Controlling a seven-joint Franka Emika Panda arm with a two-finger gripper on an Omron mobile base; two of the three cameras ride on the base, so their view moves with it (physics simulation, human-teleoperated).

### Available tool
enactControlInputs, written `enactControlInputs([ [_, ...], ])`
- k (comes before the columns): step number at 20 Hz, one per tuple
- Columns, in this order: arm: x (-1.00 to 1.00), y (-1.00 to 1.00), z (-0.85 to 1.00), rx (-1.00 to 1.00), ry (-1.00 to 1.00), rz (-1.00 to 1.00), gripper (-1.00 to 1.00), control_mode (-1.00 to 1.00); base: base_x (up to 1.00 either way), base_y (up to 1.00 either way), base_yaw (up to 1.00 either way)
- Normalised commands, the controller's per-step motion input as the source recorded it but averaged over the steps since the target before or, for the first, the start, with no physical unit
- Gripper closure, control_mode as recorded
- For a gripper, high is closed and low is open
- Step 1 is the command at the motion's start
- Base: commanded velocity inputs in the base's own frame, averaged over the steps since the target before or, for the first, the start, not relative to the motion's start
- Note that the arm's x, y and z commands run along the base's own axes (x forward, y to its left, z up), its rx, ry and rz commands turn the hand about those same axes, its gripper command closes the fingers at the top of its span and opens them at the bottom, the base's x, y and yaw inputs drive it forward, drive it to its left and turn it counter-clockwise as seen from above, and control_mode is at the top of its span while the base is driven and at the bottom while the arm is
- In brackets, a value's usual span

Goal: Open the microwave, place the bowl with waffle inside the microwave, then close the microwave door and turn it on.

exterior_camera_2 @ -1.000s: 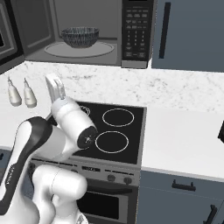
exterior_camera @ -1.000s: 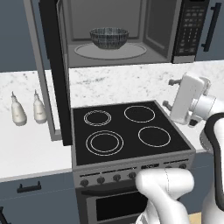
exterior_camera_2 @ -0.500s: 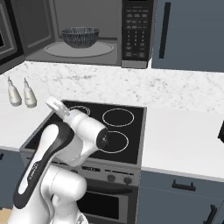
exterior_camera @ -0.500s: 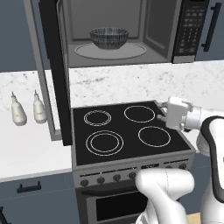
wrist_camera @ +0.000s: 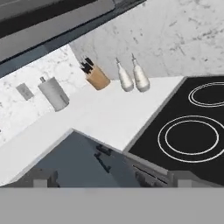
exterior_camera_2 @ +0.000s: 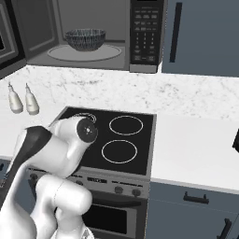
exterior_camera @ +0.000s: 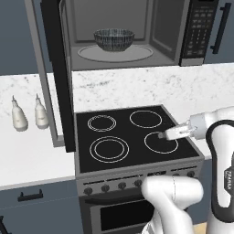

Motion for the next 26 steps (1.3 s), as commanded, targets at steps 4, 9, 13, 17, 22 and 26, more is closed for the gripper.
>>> enactControlInputs([
  [4,-0.10,0.92,-0.94,-0.50,-0.63,0.01,-1.00,-1.00,0.00,0.00,0.00],
  [9,-0.05,0.83,-0.98,-0.51,-0.69,0.08,-1.00,-1.00,0.00,0.00,0.00],
  [13,-0.02,0.63,-0.97,-0.54,-0.63,0.11,-1.00,-1.00,0.00,0.00,0.00],
  [17,-0.03,0.13,-0.91,-0.29,-0.71,0.16,-1.00,-1.00,0.00,0.00,0.00],
  [22,-0.54,-0.04,-0.83,-0.05,-0.91,0.30,-1.00,-1.00,0.00,0.00,0.00],
  [26,-0.89,0.00,-0.78,-0.09,-0.98,0.29,-1.00,-1.00,0.00,0.00,0.00],
])
